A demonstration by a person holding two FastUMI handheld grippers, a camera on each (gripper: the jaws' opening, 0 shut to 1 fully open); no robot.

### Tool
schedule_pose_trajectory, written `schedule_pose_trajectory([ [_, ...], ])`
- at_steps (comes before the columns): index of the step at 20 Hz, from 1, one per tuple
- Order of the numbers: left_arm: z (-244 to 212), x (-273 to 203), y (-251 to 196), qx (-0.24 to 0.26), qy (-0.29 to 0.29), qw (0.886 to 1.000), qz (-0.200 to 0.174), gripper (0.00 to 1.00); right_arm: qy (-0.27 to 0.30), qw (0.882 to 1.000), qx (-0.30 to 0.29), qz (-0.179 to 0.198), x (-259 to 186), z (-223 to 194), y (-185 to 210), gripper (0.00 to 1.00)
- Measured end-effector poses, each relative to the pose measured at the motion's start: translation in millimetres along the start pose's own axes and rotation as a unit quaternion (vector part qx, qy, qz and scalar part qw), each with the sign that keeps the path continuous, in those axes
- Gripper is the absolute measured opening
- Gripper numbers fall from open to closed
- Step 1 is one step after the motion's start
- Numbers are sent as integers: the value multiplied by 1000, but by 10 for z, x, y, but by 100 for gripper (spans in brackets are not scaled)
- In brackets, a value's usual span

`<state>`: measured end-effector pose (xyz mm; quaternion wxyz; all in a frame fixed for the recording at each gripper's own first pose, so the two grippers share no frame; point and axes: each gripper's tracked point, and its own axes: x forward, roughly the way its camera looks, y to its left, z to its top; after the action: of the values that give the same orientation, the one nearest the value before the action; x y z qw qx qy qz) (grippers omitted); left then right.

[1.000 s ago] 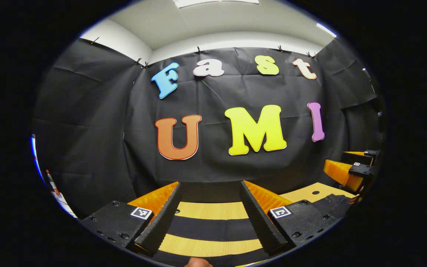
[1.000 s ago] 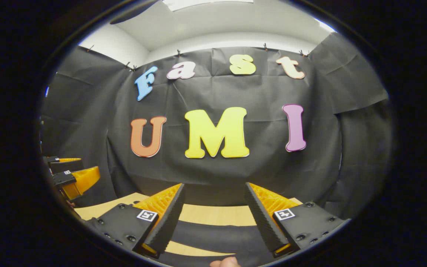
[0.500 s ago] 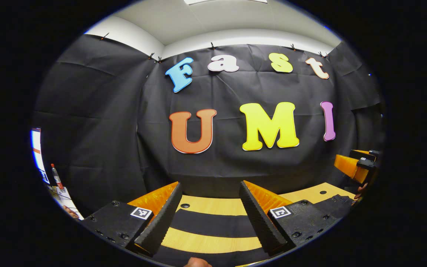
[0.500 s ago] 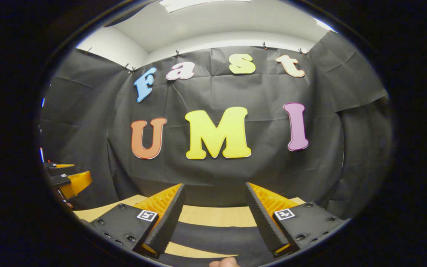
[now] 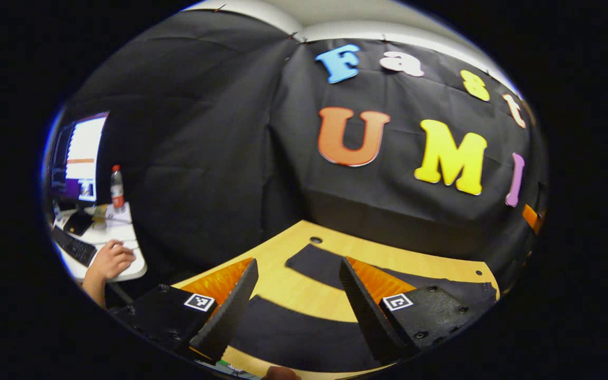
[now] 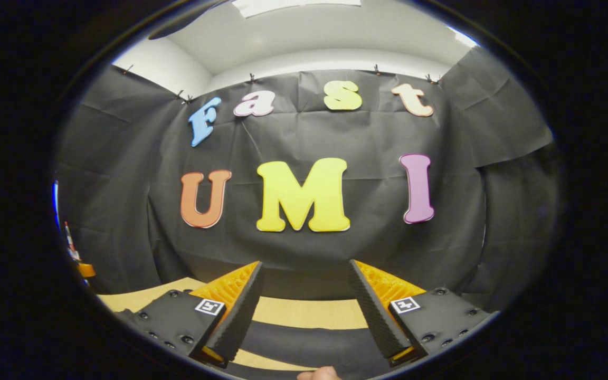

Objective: Grasp the waist and the cuffs of the jeans and fold them to make the two legs overlap; first hold the waist and fold one-third of the jeans toward the cuffs, then hold the cuffs and fold the remaining one-third in the same direction to finish folding.

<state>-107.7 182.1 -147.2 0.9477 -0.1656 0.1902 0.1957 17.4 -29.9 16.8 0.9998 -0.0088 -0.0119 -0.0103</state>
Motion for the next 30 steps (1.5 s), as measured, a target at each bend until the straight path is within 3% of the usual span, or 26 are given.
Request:
schedule_pose_trajectory([
  [1,-144,-13,161,-25,23,999,12,99,1,1000,-1,-4,5,-13,-37,94],
  [3,-400,-16,345,-87,61,994,23,99,1,1000,-4,-9,1,-16,-80,98],
  [4,-560,-93,439,-123,90,988,21,99,2,1000,-6,-11,16,-9,-95,94],
  [6,-890,-156,547,-194,143,970,22,99,1,1000,-9,-11,7,-9,-97,98],
  [9,-1342,-150,737,-262,203,942,53,99,0,1000,-16,-11,-25,-10,-87,94],
  [13,-1556,-143,847,-381,231,892,76,99,4,1000,-22,-16,-83,-26,-129,94],
  [16,-1689,-57,834,-404,248,877,78,99,11,999,-23,-26,-86,-50,-202,98],
  [17,-1702,-34,822,-408,252,874,76,99,13,999,-22,-29,-94,-55,-224,94],
  [19,-1720,28,802,-411,259,871,75,100,11,999,-22,-35,-107,-27,-273,98],
  [21,-1755,96,777,-404,262,873,74,99,7,999,-27,-40,-118,3,-315,94],
  [22,-1735,133,746,-402,264,874,71,99,7,999,-30,-43,-124,1,-338,98],
  [23,-1721,167,729,-399,263,876,69,98,9,998,-32,-46,-136,-16,-369,94],
  [28,-1690,392,644,-376,265,886,58,100,19,998,-27,-60,-144,-92,-468,98],
  [30,-1721,425,620,-351,276,893,59,95,25,997,-24,-65,-131,-145,-502,94],
])
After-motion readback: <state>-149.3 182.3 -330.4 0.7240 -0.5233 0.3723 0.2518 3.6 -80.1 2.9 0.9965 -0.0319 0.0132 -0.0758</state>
